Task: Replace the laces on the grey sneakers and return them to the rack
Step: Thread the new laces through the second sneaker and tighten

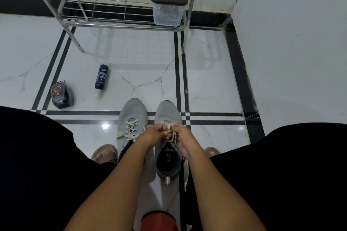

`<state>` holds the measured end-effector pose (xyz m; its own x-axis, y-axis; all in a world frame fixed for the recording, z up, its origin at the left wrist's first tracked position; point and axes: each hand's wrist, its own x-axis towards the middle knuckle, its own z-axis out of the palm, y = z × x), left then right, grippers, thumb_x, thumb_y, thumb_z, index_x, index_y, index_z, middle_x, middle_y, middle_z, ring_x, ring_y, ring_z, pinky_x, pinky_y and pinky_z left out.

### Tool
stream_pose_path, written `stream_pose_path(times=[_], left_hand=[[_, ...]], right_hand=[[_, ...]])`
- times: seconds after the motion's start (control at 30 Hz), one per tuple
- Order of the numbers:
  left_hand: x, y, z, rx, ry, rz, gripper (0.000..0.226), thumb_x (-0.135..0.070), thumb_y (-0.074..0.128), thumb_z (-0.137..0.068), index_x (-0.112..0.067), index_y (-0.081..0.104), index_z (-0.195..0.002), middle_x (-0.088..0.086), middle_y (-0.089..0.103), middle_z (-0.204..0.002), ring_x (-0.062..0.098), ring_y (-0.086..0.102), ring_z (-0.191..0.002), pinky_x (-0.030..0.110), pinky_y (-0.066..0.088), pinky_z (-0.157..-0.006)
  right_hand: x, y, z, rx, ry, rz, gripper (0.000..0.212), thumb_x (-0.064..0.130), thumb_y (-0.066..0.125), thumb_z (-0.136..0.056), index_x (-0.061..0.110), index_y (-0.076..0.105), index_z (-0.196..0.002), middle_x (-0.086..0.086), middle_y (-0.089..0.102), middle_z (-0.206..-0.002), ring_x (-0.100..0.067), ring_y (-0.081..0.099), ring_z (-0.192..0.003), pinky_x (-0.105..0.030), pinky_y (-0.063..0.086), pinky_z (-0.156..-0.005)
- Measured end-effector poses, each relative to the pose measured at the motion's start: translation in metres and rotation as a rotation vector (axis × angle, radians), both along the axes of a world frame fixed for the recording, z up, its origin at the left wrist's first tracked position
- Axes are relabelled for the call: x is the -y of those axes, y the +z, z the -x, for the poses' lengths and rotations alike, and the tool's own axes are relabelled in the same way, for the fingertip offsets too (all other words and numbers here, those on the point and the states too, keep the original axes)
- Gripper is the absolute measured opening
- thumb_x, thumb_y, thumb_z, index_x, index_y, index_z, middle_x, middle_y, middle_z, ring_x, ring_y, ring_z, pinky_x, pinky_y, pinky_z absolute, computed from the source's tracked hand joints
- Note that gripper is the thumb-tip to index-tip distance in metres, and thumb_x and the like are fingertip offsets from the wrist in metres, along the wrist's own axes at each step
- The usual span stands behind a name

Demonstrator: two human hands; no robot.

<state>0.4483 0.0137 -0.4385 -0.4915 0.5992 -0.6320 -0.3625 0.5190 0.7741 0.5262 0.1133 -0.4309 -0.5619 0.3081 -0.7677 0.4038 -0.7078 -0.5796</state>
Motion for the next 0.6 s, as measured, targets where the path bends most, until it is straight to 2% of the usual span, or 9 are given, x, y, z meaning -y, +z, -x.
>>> stream_pose_path(times=[0.1,0.2,0.3,0.37,0.47,0.53,0.6], left_hand=[[0.003,0.002,0.002,0.008,0.077,0.039,0.008,0.003,0.058,-0.091,-0.005,0.058,-0.088,0.011,0.064,-0.074,0.013,0.061,-0.061,0.016,0.049,-0.057],[0.003,0.006,0.001,-0.091,0.069,0.12,0.013,-0.002,0.067,-0.085,-0.01,0.057,-0.088,0.008,0.067,-0.077,0.014,0.061,-0.065,0.019,0.047,-0.056],[0.001,0.007,0.001,-0.215,0.005,0.188,0.018,-0.004,0.068,-0.082,-0.016,0.055,-0.086,0.003,0.067,-0.076,0.013,0.062,-0.066,0.025,0.047,-0.06],[-0.001,0.006,-0.002,-0.291,-0.027,0.218,0.019,-0.009,0.07,-0.081,-0.02,0.055,-0.084,0.001,0.069,-0.076,0.015,0.066,-0.073,0.03,0.051,-0.07],[-0.002,0.007,-0.007,-0.347,-0.05,0.241,0.009,-0.018,0.061,-0.09,-0.022,0.057,-0.084,0.003,0.069,-0.084,0.019,0.065,-0.081,0.032,0.049,-0.077],[-0.003,0.008,-0.006,-0.326,-0.059,0.235,0.016,-0.015,0.046,-0.098,-0.019,0.061,-0.097,0.004,0.068,-0.091,0.02,0.064,-0.084,0.03,0.05,-0.077],[-0.002,0.01,-0.003,-0.182,-0.025,0.165,0.026,-0.006,0.039,-0.1,-0.013,0.063,-0.108,0.011,0.067,-0.093,0.018,0.063,-0.074,0.023,0.053,-0.065]], right_hand=[[-0.006,0.007,-0.001,0.059,0.269,-0.238,0.008,0.012,0.063,-0.09,0.005,0.066,-0.088,-0.014,0.066,-0.086,-0.02,0.062,-0.073,-0.037,0.054,-0.079],[-0.011,0.016,-0.001,0.143,0.541,-0.597,0.01,0.014,0.074,-0.082,0.007,0.067,-0.086,-0.005,0.066,-0.083,-0.018,0.061,-0.078,-0.036,0.054,-0.08],[-0.013,0.022,0.002,0.231,0.742,-0.904,0.016,0.018,0.073,-0.082,0.021,0.059,-0.075,0.0,0.066,-0.089,-0.016,0.061,-0.085,-0.032,0.05,-0.076],[-0.01,0.022,0.003,0.287,0.859,-1.078,0.006,0.016,0.067,-0.085,0.017,0.061,-0.082,-0.004,0.065,-0.099,-0.022,0.061,-0.092,-0.035,0.051,-0.08],[0.001,0.017,-0.004,0.282,0.884,-1.29,0.005,0.015,0.056,-0.088,0.012,0.057,-0.093,-0.006,0.056,-0.106,-0.025,0.058,-0.089,-0.037,0.048,-0.073],[0.01,0.013,-0.01,0.25,0.814,-1.363,0.003,0.014,0.052,-0.088,0.015,0.052,-0.091,-0.005,0.051,-0.104,-0.026,0.056,-0.084,-0.04,0.047,-0.067],[0.015,0.009,-0.012,0.233,0.725,-1.341,0.009,0.008,0.052,-0.086,0.017,0.051,-0.085,-0.003,0.051,-0.102,-0.024,0.054,-0.082,-0.041,0.048,-0.067]])
